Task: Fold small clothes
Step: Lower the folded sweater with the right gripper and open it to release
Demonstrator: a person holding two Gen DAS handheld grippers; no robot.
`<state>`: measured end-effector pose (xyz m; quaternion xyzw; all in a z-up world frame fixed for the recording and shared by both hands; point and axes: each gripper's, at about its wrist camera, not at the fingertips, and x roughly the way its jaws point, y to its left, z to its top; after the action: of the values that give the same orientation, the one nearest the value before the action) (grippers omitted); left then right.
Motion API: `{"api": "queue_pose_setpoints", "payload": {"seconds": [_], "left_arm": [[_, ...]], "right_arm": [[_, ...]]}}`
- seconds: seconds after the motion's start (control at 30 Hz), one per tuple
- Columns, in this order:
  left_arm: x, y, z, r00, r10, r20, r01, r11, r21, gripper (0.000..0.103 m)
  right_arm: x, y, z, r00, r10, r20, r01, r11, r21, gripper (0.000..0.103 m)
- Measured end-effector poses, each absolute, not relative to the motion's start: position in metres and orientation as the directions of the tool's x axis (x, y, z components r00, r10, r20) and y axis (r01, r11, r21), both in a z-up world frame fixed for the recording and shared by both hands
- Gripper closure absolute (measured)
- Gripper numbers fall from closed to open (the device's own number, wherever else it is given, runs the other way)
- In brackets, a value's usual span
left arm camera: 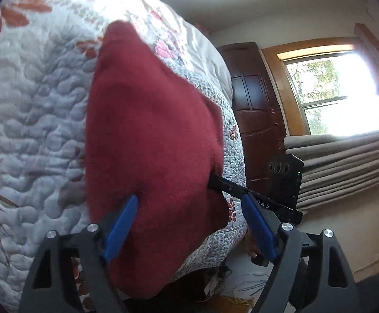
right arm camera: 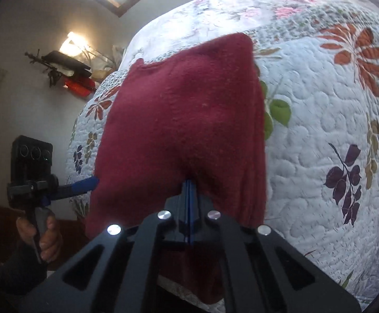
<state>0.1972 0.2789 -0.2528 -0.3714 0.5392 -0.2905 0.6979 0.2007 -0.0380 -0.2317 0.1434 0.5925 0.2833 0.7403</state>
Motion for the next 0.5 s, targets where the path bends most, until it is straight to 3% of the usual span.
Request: {"api": "queue_pose_setpoints", "payload": {"seconds": [0.13,0.17,0.27,0.37,0.4,0.47,0.5], "left_arm": [[0.199,0.270,-0.241,0.254,-0.794,-0.552,0.030,0.577,-0.816,0.020],[0.195,0.273,-0.230,0.268,-0.808,-0.524,0.050,0.555,-0.830,0.019],[0.178,0.281,-0.216,0.285,-0.816,-0.503,0.086,0.545,-0.834,0.017],[0.169,0.280,-0.228,0.259,-0.815,-0.518,0.070,0.551,-0.832,0.014],[0.169,0.276,-0.239,0.235,-0.814,-0.532,0.062,0.559,-0.827,0.014],[0.171,0.271,-0.250,0.219,-0.808,-0.547,0.049,0.569,-0.821,0.014],[0.172,0.268,-0.250,0.215,-0.807,-0.549,0.051,0.571,-0.819,0.014]], "right_arm": [[0.192,-0.044,-0.208,0.180,0.561,-0.808,-0.225,0.823,0.522,0.103],[0.186,-0.044,-0.197,0.198,0.562,-0.803,-0.232,0.823,0.519,0.097],[0.158,-0.035,-0.172,0.234,0.566,-0.791,-0.264,0.820,0.508,0.094],[0.137,-0.019,-0.186,0.211,0.525,-0.825,-0.269,0.842,0.467,0.084],[0.135,-0.017,-0.199,0.200,0.481,-0.854,-0.248,0.868,0.430,0.086],[0.134,-0.024,-0.222,0.203,0.430,-0.880,-0.183,0.899,0.397,0.103],[0.134,-0.029,-0.224,0.211,0.429,-0.878,-0.157,0.902,0.403,0.103]]}}
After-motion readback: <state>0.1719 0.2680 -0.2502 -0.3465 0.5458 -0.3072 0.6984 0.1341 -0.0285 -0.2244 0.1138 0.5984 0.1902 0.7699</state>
